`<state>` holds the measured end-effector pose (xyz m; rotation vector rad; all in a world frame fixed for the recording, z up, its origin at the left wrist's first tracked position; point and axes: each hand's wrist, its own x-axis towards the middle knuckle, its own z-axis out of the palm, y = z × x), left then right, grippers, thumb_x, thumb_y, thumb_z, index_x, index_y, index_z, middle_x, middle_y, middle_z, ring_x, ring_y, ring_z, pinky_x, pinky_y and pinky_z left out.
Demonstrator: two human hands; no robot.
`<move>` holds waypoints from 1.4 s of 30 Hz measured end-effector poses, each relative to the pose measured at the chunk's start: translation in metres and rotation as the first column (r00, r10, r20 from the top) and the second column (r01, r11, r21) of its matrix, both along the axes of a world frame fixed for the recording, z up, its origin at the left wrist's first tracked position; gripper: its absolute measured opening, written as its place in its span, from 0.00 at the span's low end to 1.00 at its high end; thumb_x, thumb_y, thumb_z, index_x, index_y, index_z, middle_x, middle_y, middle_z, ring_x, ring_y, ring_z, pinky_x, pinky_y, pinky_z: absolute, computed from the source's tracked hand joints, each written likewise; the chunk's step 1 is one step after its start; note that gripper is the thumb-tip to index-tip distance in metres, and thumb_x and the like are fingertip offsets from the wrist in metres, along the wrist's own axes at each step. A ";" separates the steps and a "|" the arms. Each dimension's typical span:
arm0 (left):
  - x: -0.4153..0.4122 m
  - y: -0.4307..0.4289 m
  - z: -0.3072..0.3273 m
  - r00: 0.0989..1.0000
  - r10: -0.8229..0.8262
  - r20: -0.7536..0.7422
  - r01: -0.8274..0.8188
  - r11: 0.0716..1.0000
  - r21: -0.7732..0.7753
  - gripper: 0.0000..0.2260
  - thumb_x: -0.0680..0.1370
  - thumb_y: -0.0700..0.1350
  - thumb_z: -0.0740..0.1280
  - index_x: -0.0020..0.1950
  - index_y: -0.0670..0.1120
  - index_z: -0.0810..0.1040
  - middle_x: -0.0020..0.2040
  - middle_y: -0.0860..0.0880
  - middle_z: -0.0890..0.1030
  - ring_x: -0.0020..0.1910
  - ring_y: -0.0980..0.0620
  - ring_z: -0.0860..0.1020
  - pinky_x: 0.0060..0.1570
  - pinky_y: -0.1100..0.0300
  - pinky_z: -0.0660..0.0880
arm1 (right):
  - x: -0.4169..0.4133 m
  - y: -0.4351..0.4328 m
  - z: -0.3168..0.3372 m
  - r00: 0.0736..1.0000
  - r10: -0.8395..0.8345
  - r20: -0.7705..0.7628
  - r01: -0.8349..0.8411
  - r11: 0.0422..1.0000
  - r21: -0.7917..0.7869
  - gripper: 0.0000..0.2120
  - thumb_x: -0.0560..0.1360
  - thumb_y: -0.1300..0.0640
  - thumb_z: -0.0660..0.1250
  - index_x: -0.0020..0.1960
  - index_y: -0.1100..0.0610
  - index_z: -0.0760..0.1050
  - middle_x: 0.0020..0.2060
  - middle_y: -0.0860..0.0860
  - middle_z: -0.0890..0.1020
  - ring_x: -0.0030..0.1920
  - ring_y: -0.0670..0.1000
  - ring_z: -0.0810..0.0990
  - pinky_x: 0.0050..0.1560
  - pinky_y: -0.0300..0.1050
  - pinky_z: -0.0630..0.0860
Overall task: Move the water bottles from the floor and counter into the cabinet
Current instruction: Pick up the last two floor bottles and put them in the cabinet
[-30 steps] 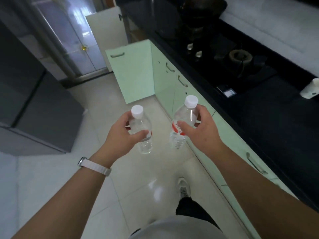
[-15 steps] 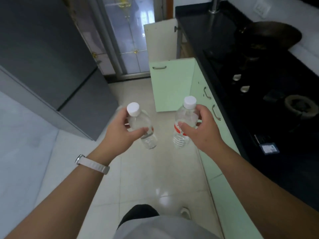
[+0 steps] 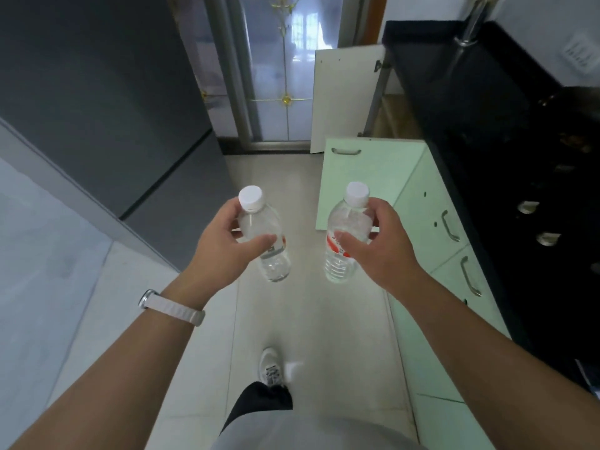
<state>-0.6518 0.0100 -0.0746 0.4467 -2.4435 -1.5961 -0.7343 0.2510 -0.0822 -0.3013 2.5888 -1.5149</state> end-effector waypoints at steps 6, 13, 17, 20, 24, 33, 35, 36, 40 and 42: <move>-0.069 -0.094 0.004 1.000 -0.009 -0.023 0.009 1.000 0.006 0.24 0.71 0.43 0.78 0.63 0.53 0.74 0.56 0.52 0.81 0.53 0.53 0.81 0.51 0.65 0.74 | -0.065 -0.093 0.017 1.000 -0.003 -0.016 0.003 1.000 0.012 0.27 0.65 0.43 0.74 0.61 0.43 0.67 0.55 0.44 0.74 0.52 0.40 0.76 0.56 0.48 0.77; -0.129 -0.162 0.002 0.997 -0.056 -0.052 0.057 0.998 0.017 0.24 0.71 0.41 0.77 0.63 0.51 0.73 0.55 0.53 0.80 0.52 0.54 0.80 0.48 0.71 0.74 | -0.121 -0.160 0.014 0.999 -0.008 -0.043 0.009 1.000 0.014 0.26 0.69 0.48 0.75 0.62 0.44 0.67 0.56 0.44 0.74 0.53 0.40 0.76 0.52 0.39 0.75; -0.163 -0.183 -0.003 0.996 -0.069 -0.047 0.071 0.997 0.030 0.25 0.71 0.42 0.77 0.65 0.50 0.72 0.58 0.51 0.80 0.54 0.52 0.81 0.54 0.61 0.77 | -0.156 -0.182 0.006 0.999 0.005 -0.043 -0.004 0.999 0.031 0.25 0.69 0.47 0.75 0.60 0.41 0.65 0.56 0.42 0.73 0.53 0.40 0.76 0.50 0.36 0.72; -0.191 -0.192 -0.007 0.996 -0.088 -0.033 0.089 0.996 0.032 0.26 0.71 0.41 0.77 0.65 0.51 0.71 0.59 0.50 0.79 0.56 0.51 0.80 0.57 0.56 0.77 | -0.185 -0.191 -0.002 0.999 -0.001 -0.033 0.002 1.000 0.025 0.26 0.68 0.44 0.74 0.60 0.41 0.66 0.55 0.42 0.74 0.53 0.42 0.76 0.51 0.39 0.75; -0.238 -0.199 -0.009 0.996 -0.085 -0.009 0.085 0.996 -0.002 0.26 0.71 0.42 0.77 0.65 0.50 0.71 0.59 0.50 0.79 0.56 0.50 0.80 0.58 0.55 0.77 | -0.235 -0.205 -0.018 1.000 -0.008 -0.017 0.008 1.000 -0.006 0.27 0.66 0.41 0.73 0.60 0.41 0.67 0.54 0.42 0.75 0.52 0.44 0.78 0.53 0.44 0.79; -0.389 -0.224 -0.004 0.994 -0.089 0.056 0.090 0.996 -0.015 0.27 0.72 0.41 0.77 0.68 0.49 0.72 0.59 0.53 0.79 0.56 0.57 0.80 0.56 0.61 0.77 | -0.386 -0.233 -0.032 0.999 0.001 -0.036 -0.003 0.998 -0.059 0.27 0.65 0.41 0.73 0.59 0.40 0.66 0.55 0.46 0.75 0.53 0.46 0.77 0.54 0.50 0.79; -0.424 -0.227 -0.006 0.992 -0.116 0.058 0.118 0.992 -0.035 0.27 0.72 0.43 0.77 0.68 0.50 0.71 0.60 0.53 0.79 0.58 0.54 0.79 0.58 0.57 0.77 | -0.417 -0.231 -0.032 0.999 -0.006 -0.033 0.004 0.999 -0.050 0.26 0.65 0.40 0.73 0.59 0.40 0.66 0.54 0.46 0.75 0.52 0.47 0.77 0.53 0.51 0.80; -0.440 -0.228 -0.007 0.990 -0.133 0.052 0.135 0.990 -0.039 0.27 0.72 0.43 0.77 0.68 0.50 0.71 0.61 0.53 0.79 0.58 0.54 0.79 0.58 0.55 0.77 | -0.432 -0.230 -0.033 1.000 -0.015 -0.026 0.014 0.999 -0.046 0.26 0.65 0.40 0.73 0.58 0.40 0.66 0.54 0.45 0.75 0.52 0.46 0.77 0.53 0.50 0.80; -0.495 -0.222 -0.009 0.979 -0.202 0.039 0.204 0.977 -0.056 0.28 0.72 0.43 0.77 0.69 0.49 0.71 0.62 0.52 0.78 0.59 0.53 0.78 0.58 0.55 0.77 | -0.477 -0.224 -0.034 0.996 -0.086 0.009 0.087 0.995 -0.052 0.27 0.63 0.38 0.73 0.57 0.38 0.65 0.55 0.44 0.74 0.53 0.46 0.77 0.55 0.51 0.79; -0.520 -0.219 -0.010 0.972 -0.230 0.035 0.232 0.971 -0.063 0.28 0.72 0.43 0.77 0.69 0.48 0.71 0.61 0.51 0.78 0.59 0.54 0.78 0.58 0.58 0.77 | -0.492 -0.220 -0.033 0.991 -0.126 0.034 0.127 0.991 -0.050 0.29 0.62 0.37 0.73 0.59 0.38 0.65 0.56 0.43 0.74 0.54 0.45 0.77 0.55 0.50 0.79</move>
